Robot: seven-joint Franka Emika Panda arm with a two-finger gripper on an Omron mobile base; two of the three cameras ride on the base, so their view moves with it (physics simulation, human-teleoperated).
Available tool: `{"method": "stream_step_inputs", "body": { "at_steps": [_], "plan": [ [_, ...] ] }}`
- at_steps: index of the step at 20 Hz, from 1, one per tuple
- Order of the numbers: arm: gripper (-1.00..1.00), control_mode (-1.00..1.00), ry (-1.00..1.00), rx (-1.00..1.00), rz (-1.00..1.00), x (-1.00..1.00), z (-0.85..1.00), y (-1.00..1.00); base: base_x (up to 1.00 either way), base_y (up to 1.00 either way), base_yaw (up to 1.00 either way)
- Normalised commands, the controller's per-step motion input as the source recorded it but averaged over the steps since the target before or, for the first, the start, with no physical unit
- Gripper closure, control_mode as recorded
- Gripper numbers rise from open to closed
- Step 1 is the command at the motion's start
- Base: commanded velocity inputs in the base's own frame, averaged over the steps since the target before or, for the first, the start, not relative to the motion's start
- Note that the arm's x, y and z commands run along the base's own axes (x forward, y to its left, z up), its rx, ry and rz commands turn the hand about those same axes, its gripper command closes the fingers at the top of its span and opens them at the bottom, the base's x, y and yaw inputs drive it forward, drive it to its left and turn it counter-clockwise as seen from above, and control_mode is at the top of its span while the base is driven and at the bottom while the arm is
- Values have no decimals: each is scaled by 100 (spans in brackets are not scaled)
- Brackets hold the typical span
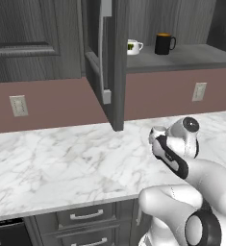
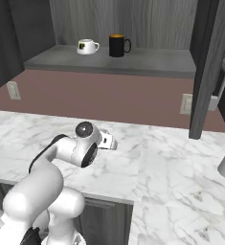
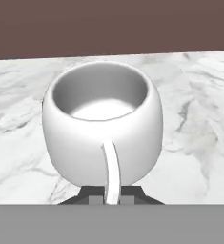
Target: Pick the mug on the counter and place it in the cabinet with the handle facing the right, like the mugs already inside.
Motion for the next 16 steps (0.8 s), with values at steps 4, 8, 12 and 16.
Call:
{"method": "stream_step_inputs", "body": {
  "at_steps": [4, 8, 12, 16],
  "plan": [
    [100, -100, 2, 0, 49, 0, 26, 18, 0, 0, 0],
    [100, -100, 7, 0, 40, 0, 25, 15, 0, 0, 0],
    [100, -100, 7, 0, 24, 3, 25, 3, 0, 0, 0],
    [100, -100, 7, 0, 28, 14, 22, 0, 0, 0, 0]
  ]
}}
